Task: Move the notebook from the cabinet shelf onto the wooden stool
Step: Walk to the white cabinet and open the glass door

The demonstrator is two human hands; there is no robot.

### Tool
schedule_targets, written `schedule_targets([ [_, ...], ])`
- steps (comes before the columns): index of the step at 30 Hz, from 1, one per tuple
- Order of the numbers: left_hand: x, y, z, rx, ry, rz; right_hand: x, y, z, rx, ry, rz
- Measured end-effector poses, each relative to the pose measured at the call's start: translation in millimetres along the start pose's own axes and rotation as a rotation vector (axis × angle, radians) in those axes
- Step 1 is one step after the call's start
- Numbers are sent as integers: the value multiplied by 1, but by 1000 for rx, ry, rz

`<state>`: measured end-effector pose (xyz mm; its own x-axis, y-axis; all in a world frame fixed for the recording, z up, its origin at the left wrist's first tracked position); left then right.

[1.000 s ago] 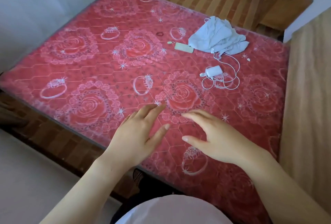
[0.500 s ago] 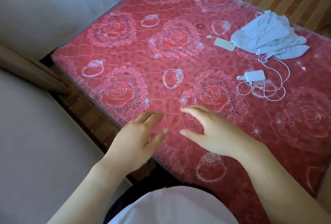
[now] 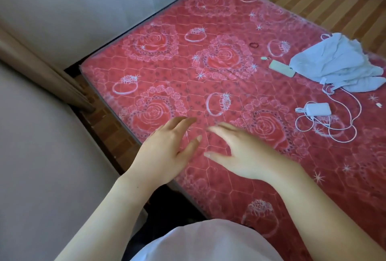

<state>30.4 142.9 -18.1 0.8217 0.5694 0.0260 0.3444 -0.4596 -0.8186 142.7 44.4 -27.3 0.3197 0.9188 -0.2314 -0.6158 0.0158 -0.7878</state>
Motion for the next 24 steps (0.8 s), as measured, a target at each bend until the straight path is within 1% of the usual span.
schedule_targets([
  [4, 36, -32, 38, -32, 83, 37, 36, 4, 25, 11, 76, -56],
  [9, 77, -87, 90, 52, 135, 129, 85, 1, 65, 46, 162, -137],
  [12, 99, -116, 107, 84, 174, 160, 115, -2, 92, 73, 166, -158],
  [16, 126, -136, 117, 91, 234, 137, 149, -12, 110, 111, 144, -227],
  [20, 136, -137, 128, 65, 215, 81, 170, -14, 108, 109, 93, -238],
  [24, 131, -130, 147, 22, 147, 94, 195, -14, 101, 96, 84, -225],
])
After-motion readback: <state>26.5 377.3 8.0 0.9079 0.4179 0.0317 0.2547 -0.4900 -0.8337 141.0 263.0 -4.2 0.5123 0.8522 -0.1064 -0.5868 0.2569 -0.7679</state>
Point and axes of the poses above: each hand's wrist, its own x-axis towards the middle knuckle, its own y-axis out of the palm, z = x × y, the point moved 5 cm from there along x, towards the middle knuckle, and after that the axes turned 9 degrees about -z, right-handed, at the moved point
